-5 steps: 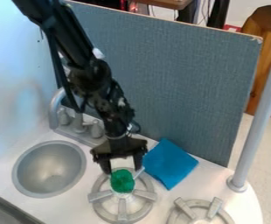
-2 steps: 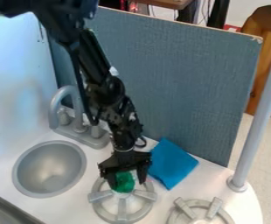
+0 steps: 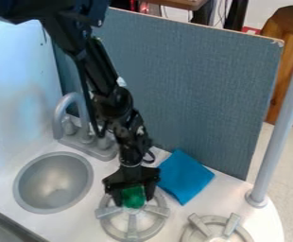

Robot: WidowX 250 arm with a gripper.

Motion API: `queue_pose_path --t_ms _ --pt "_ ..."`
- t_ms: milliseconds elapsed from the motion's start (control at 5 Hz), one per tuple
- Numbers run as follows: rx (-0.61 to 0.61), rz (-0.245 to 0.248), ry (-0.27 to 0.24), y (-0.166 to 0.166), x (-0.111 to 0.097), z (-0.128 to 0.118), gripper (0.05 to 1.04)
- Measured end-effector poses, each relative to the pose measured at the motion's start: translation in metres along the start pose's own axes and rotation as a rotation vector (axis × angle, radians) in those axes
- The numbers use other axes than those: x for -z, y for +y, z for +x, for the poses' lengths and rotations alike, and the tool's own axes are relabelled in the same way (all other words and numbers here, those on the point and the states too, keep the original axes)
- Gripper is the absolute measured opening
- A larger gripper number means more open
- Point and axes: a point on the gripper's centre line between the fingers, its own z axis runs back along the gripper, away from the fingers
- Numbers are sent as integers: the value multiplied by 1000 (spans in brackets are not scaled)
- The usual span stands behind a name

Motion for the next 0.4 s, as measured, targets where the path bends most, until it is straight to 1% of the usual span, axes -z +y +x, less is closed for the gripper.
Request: queue_pose_path --t_ms 200,400 --pt "3 19 -8 4 3 7 1001" --pt "18 40 -4 4 7 11 952"
